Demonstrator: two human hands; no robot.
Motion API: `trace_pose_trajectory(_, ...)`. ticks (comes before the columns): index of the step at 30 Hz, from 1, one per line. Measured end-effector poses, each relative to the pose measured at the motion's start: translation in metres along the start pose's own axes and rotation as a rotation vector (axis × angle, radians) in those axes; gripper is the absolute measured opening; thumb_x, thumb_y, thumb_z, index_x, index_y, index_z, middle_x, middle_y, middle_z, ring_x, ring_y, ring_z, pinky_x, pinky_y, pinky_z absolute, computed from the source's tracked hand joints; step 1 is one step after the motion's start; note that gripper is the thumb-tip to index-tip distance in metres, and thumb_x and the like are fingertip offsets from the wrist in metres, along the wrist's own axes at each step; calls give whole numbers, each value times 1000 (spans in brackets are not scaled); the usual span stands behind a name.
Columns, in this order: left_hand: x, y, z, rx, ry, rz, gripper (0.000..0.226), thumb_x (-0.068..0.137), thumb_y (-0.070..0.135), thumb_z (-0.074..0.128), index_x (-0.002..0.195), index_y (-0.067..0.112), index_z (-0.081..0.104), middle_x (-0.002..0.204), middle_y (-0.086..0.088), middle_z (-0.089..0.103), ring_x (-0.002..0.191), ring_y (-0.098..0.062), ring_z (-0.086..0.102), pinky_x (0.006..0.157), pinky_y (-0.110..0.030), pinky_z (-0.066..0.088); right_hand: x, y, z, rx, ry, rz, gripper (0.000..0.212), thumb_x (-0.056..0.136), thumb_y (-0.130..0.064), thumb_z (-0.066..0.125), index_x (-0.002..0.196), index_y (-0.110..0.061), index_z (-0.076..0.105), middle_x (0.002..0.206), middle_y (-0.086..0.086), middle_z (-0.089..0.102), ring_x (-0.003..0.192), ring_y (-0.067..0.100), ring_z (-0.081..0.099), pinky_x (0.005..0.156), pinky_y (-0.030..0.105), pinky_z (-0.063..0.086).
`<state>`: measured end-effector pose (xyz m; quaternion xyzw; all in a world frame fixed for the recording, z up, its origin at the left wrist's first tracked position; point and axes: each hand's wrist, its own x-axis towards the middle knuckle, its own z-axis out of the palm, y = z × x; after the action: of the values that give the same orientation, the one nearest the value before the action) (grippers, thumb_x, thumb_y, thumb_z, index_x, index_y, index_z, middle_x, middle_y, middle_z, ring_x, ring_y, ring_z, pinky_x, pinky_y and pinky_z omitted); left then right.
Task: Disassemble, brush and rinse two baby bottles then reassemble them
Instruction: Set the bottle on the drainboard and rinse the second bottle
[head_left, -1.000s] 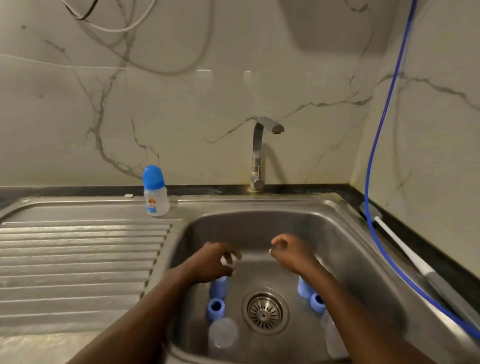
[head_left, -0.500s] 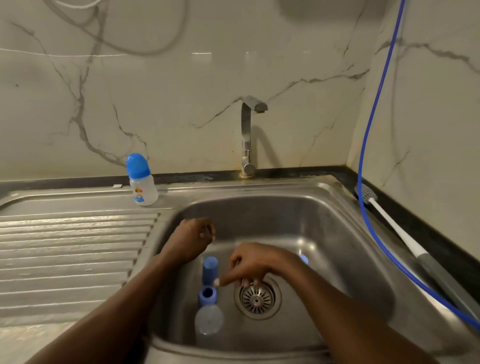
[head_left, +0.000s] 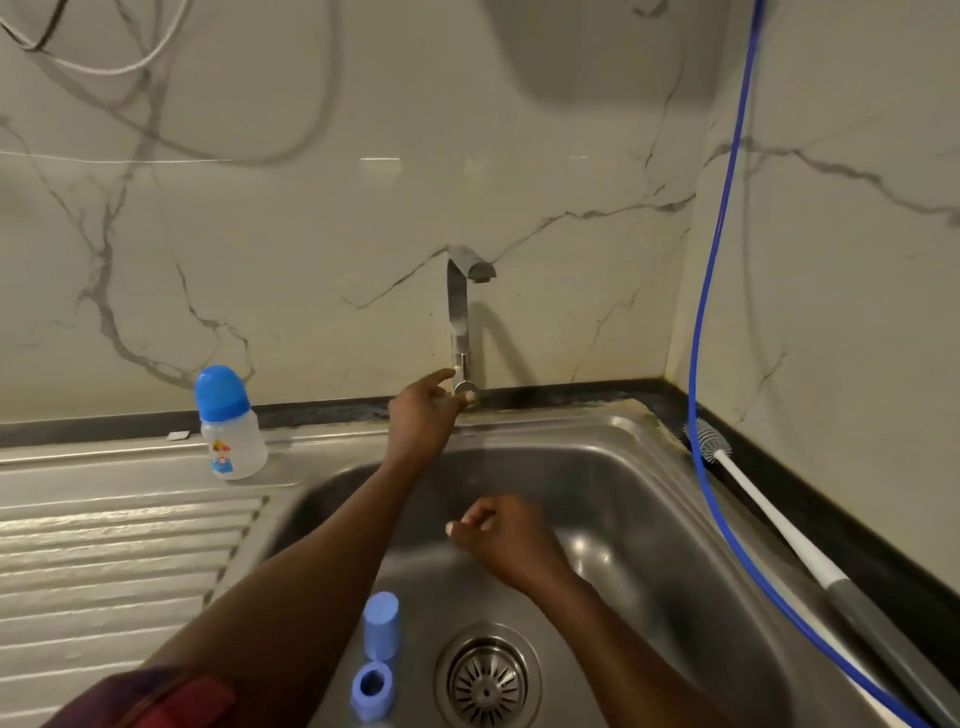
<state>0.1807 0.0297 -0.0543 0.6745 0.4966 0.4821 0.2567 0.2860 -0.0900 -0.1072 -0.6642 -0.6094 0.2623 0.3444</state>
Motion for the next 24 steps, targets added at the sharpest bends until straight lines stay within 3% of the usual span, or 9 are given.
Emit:
trace_pose_trajectory(4,23,18,19,-69,72,-29,39,92,30,68,129,16,63,109,-2,70,80,-5,65,72,-18,51,11,11,-7,66,104,57,16,84,-38,70,74,-27,62,63,-15,57,62,-1,54,56,12,38)
trace_pose_trajectory(7,36,16,19,-95,115,-93,27,93,27,67,113,11,72,100,-7,74,74,-9,69,78,-32,61,18,18,-2,181,100,110,19,77,-38,70,66,-25,63,66,-6,66,70,14,66,73,30,57)
trace_pose_trajectory(9,42,16,17,-65,114,-105,23,93,24,67,109,9,74,96,-7,73,76,-16,70,79,-37,62,18,21,0,303,74,153,16,73,-37,70,67,-24,64,67,-3,68,68,19,67,78,44,59)
trace_pose_trajectory(10,43,16,17,-51,108,-99,22,93,23,67,109,9,74,95,-7,73,77,-18,71,78,-38,62,17,20,0,380,56,167,13,77,-32,71,71,-23,64,68,0,68,65,18,65,76,44,59)
trace_pose_trajectory(13,43,13,16,-37,102,-86,22,95,21,64,109,9,74,95,-7,72,76,-21,71,74,-35,62,17,17,-5,650,-12,212,5,89,-13,67,92,-12,64,77,7,67,67,16,65,70,32,57)
trace_pose_trajectory(16,41,9,17,-67,117,-93,20,96,21,62,107,9,73,94,-7,73,75,-20,72,69,-31,62,17,13,-8,802,-46,242,16,92,-5,62,106,-12,61,90,8,67,80,18,67,74,25,57)
trace_pose_trajectory(20,37,7,14,-163,73,-110,21,95,26,65,106,10,72,88,-3,73,72,-16,72,64,-29,62,18,17,-6,785,-33,230,39,93,4,55,129,-11,55,110,6,63,103,21,64,78,20,55)
trace_pose_trajectory(24,38,9,6,-197,-19,-156,38,87,39,72,111,9,69,99,-9,72,78,-23,73,68,-41,63,17,17,-6,741,-48,225,47,93,5,55,138,-8,49,122,9,58,104,18,60,76,18,54)
